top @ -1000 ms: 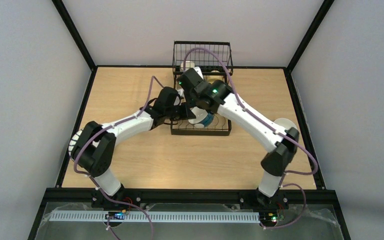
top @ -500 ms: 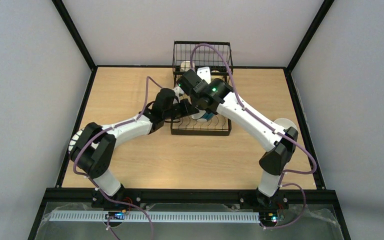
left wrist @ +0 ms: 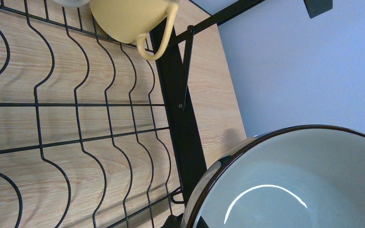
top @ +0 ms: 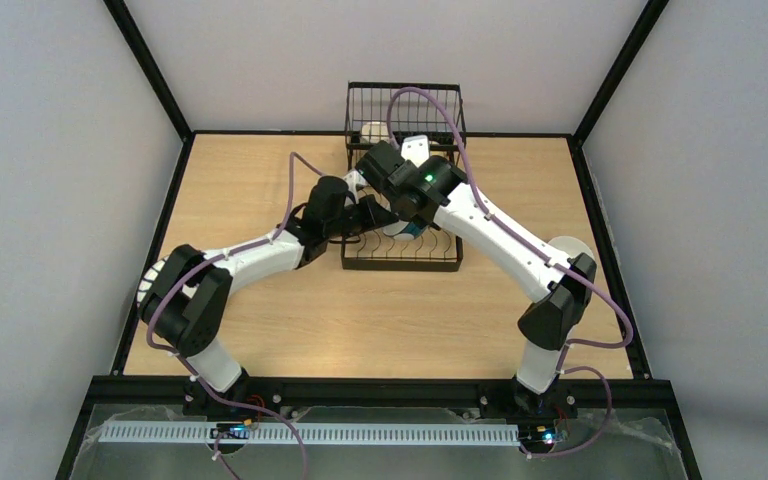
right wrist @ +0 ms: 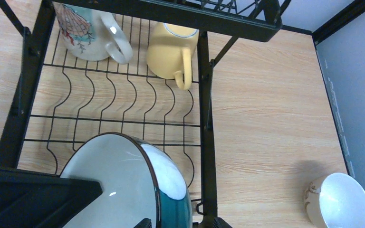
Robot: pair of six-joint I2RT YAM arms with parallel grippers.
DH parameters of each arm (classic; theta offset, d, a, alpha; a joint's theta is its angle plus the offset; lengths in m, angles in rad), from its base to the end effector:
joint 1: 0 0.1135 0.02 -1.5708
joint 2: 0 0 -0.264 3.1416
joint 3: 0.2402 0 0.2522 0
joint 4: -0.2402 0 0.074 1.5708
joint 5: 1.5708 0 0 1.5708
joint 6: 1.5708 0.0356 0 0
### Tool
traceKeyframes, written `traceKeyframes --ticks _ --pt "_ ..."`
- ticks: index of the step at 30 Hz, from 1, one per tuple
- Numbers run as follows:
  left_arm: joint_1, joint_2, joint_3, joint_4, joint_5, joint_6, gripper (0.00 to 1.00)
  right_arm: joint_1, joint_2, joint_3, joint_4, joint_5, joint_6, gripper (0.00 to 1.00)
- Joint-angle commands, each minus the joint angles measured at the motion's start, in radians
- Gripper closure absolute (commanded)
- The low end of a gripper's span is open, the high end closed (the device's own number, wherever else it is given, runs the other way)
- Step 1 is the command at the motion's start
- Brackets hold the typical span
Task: Load the mixed dishes into the dish rack
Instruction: Pass from the left arm to the right
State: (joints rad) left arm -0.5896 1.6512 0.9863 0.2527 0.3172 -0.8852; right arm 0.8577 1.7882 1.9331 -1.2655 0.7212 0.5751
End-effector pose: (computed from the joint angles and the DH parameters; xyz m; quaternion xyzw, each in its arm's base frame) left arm 0.3012 -0.2148 0.2295 -0.0362 0.8301 -0.4613 0.3113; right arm 0.2497 0.2527 0.3753 -0.0505 0.9141 -0.1222 0.3834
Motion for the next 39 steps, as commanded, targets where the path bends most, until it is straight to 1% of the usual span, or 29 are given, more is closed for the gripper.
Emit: traceKeyframes --ticks 1,5,7,8,10,12,18,23,24,25,26,31,39 --pt "0.004 -0.008 -0.014 0.108 0.005 -0.027 0.98 -0.002 0.028 0.026 -0.072 0.047 0.052 0.27" --pt "0.004 0.001 -0.024 0.138 0.013 -0.05 0.98 -0.006 0.031 0.024 -0.076 0.043 0.096 0.27" --pt "0.004 0.009 -0.024 0.152 0.025 -0.062 0.98 -0.008 0.01 0.01 -0.027 0.012 0.097 0.24" --pt "0.004 0.012 -0.026 0.157 0.03 -0.067 0.98 -0.009 -0.004 -0.001 -0.002 -0.004 0.091 0.22" --pt "0.004 0.013 -0.026 0.164 0.033 -0.073 0.98 -0.016 -0.026 -0.018 0.027 -0.026 0.09 0.13" --pt "0.004 0.01 -0.026 0.165 0.034 -0.074 0.98 -0.025 -0.029 -0.018 0.025 -0.041 0.092 0.1" --pt "0.005 0.009 -0.028 0.185 0.041 -0.097 0.98 -0.031 -0.017 -0.024 -0.016 -0.047 0.154 0.09" --pt "0.004 0.02 -0.043 0.239 0.045 -0.141 0.98 -0.036 -0.004 -0.022 -0.042 -0.06 0.22 0.08" --pt "0.005 0.022 -0.048 0.253 0.045 -0.153 0.98 -0.037 -0.001 -0.019 -0.048 -0.063 0.237 0.06" --pt "0.005 0.024 -0.051 0.27 0.047 -0.167 0.98 -0.037 0.004 -0.017 -0.056 -0.065 0.264 0.01" --pt "0.004 0.03 -0.053 0.291 0.05 -0.18 0.98 -0.037 0.006 -0.017 -0.059 -0.069 0.274 0.0" --pt "0.009 0.039 -0.057 0.333 0.062 -0.221 0.98 -0.039 0.011 -0.01 -0.073 -0.067 0.328 0.0" --pt "0.022 0.052 -0.095 0.451 0.087 -0.316 0.98 -0.052 -0.004 -0.031 -0.068 -0.075 0.366 0.0"
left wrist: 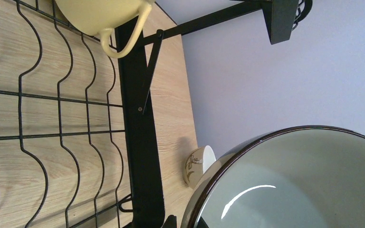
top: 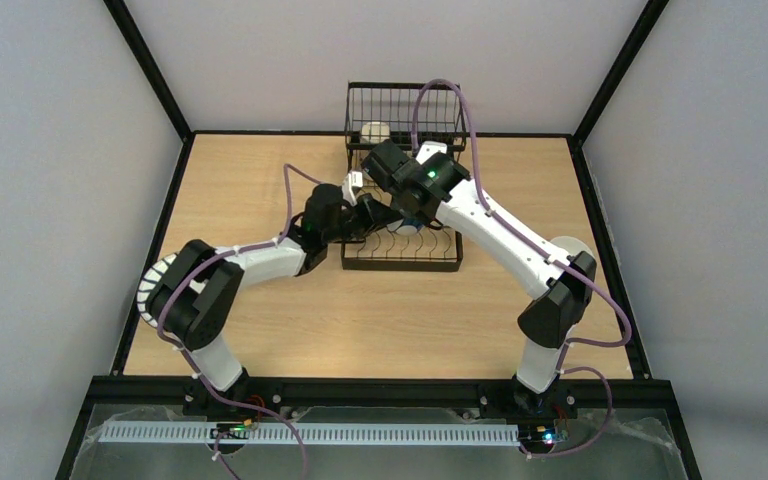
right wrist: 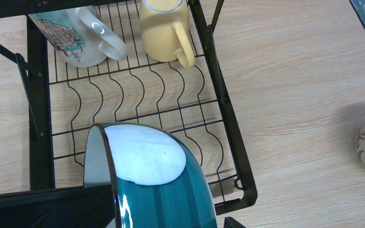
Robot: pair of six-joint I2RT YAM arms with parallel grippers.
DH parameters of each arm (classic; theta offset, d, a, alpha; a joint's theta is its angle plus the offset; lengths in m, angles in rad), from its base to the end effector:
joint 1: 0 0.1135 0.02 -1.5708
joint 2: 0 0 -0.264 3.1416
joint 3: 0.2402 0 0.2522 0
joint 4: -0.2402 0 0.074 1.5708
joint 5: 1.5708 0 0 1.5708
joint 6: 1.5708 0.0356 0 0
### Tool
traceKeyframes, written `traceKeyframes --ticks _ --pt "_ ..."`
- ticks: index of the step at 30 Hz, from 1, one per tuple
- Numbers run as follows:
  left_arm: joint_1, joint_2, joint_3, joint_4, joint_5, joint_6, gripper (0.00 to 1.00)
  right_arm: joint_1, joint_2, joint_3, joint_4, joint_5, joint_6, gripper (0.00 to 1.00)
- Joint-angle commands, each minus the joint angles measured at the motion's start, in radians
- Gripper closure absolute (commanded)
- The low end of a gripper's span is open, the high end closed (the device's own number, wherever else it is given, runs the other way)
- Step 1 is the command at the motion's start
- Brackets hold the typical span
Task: Load the mixed dishes into the dish rack
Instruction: Pass from the left arm to the right
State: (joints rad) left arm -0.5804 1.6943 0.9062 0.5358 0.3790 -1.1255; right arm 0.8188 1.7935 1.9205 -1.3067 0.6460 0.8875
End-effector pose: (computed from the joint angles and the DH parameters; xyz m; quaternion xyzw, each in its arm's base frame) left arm 0.3034 -0.2147 0.2174 -0.0978 0.7787 -0.5510 0.2835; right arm 0.2566 0.2430 0.3668 0.0936 0.9275 -0.0659 0.3557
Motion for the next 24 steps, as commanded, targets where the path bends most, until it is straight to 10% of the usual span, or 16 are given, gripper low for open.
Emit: traceKeyframes --ticks 1,24 --pt "0.014 0.013 -0.019 0.185 0.028 -0.089 0.98 -0.015 -0.011 -0.027 -0.025 -0.002 0.057 0.0" --pt "0.019 0.094 -0.001 0.397 0.104 -0.251 0.98 -0.047 -0.134 -0.233 0.175 -0.07 -0.031 0.0"
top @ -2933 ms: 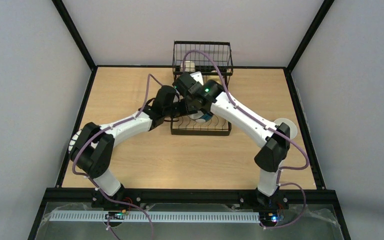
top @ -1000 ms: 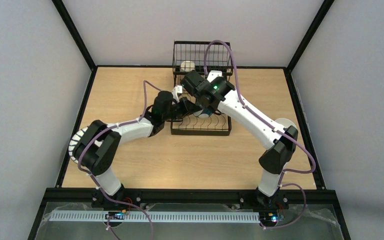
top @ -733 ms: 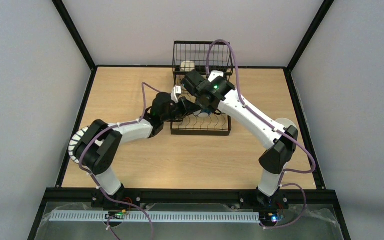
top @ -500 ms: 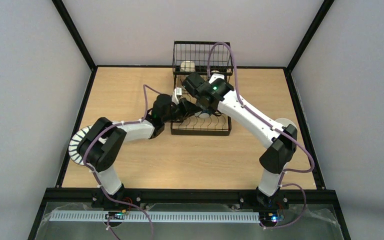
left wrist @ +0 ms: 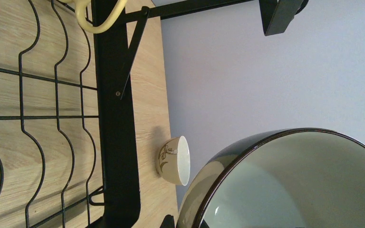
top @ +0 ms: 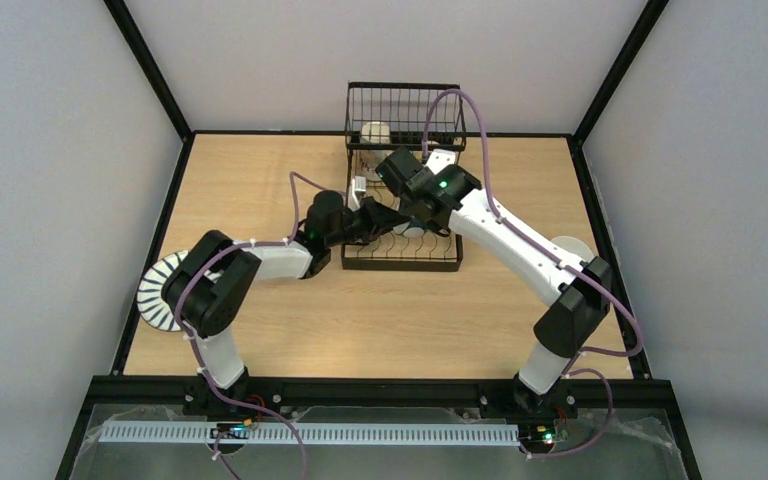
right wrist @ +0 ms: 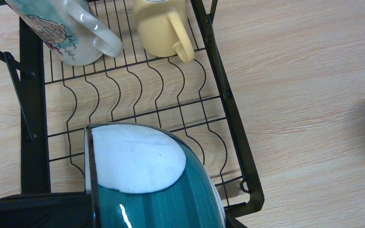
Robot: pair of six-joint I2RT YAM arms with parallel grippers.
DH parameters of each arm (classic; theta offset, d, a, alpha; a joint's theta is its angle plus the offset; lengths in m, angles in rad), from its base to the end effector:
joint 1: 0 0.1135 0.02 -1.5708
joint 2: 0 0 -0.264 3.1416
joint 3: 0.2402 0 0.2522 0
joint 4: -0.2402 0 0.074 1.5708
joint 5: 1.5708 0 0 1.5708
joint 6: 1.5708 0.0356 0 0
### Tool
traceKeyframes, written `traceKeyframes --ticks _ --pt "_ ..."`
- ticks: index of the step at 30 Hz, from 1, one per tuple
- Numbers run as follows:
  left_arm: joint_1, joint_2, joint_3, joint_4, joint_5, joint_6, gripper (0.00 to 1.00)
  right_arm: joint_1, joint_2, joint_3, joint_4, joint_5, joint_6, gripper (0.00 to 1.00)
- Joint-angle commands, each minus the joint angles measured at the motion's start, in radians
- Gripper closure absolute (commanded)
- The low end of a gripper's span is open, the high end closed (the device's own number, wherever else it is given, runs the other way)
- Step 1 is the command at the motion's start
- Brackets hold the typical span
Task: Load the mixed dishes into the dish rack
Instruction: Pass from the left arm to the right
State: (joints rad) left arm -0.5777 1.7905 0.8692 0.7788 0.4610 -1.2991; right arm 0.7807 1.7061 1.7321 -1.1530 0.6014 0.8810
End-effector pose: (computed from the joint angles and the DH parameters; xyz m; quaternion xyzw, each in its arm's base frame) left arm 0.3082 -0.2198 0.1973 -0.1196 0.7411 -0.6164 0.2376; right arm 0.2581 0.2273 0.3481 0.1118 0.9273 -0.0396 0.3551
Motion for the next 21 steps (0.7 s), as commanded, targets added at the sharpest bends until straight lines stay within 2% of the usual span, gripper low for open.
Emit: traceKeyframes --ticks 1,4,6,16,18,21 --pt "0.015 -0.003 0.042 0.144 0.024 -0.07 0.98 -0.009 -0.05 -0.051 0.028 -0.025 -0.03 0.0" --pt "0.016 -0.005 0.056 0.108 0.032 -0.048 0.98 -0.009 -0.054 -0.055 0.037 -0.02 -0.049 0.06" --pt "0.015 -0.004 0.068 0.083 0.038 -0.035 0.98 -0.009 -0.054 -0.061 0.049 -0.017 -0.066 0.14" --pt "0.015 -0.005 0.101 -0.062 0.035 0.047 0.98 -0.009 -0.011 -0.068 0.078 0.001 -0.157 0.62" --pt "0.016 -0.004 0.107 -0.089 0.031 0.059 0.98 -0.009 -0.006 -0.068 0.083 0.001 -0.168 0.68" --pt "0.015 0.001 0.129 -0.165 0.023 0.088 0.98 -0.009 0.0 -0.07 0.095 0.001 -0.189 0.86"
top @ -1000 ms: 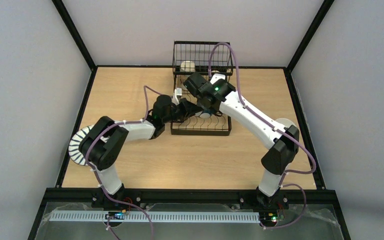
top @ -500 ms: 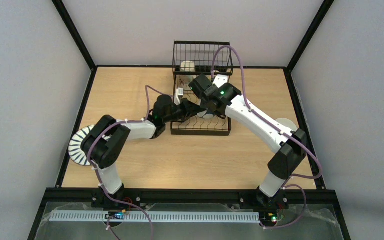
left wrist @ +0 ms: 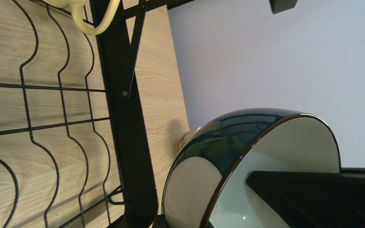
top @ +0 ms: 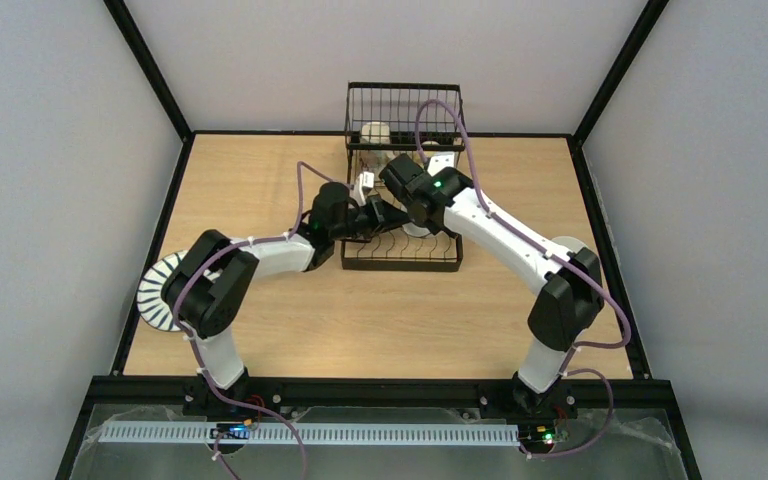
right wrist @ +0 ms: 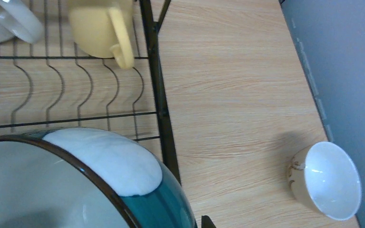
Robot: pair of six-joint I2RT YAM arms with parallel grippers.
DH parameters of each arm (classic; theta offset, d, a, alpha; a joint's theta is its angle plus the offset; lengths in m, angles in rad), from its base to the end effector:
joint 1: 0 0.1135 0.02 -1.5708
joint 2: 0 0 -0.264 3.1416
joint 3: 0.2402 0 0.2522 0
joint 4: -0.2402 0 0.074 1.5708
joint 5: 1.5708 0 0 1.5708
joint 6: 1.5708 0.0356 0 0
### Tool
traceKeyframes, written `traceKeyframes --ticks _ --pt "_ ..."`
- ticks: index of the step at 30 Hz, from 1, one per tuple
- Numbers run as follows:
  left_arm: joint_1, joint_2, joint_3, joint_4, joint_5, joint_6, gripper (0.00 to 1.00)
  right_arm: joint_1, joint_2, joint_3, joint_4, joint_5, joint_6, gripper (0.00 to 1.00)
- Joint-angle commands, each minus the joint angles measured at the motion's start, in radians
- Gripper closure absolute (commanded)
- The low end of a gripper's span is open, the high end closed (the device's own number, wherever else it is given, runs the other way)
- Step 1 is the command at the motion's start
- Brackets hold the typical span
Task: Load the mixed dishes into the dish rack
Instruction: Pass from the left arm to the right
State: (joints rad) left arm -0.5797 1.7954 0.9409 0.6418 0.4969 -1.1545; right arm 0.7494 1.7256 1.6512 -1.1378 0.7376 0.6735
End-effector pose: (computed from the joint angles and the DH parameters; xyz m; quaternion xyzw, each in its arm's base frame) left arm 0.3152 -0.2266 0.2033 -0.0657 0.7671 -0.5880 0.2480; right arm 0.2686 0.2173 0.3220 0.0294 0.9196 -0.1601 0.3576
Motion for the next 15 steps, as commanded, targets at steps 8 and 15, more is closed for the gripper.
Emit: traceKeyframes --ticks 8,15 --pt "0.017 0.0 0.093 -0.191 -0.053 0.014 0.93 0.025 -0.009 0.002 0.113 -0.118 -0.042 1.0" --pt "0.019 0.007 0.139 -0.352 -0.095 0.095 0.8 0.047 -0.008 -0.012 0.161 -0.003 -0.094 1.0"
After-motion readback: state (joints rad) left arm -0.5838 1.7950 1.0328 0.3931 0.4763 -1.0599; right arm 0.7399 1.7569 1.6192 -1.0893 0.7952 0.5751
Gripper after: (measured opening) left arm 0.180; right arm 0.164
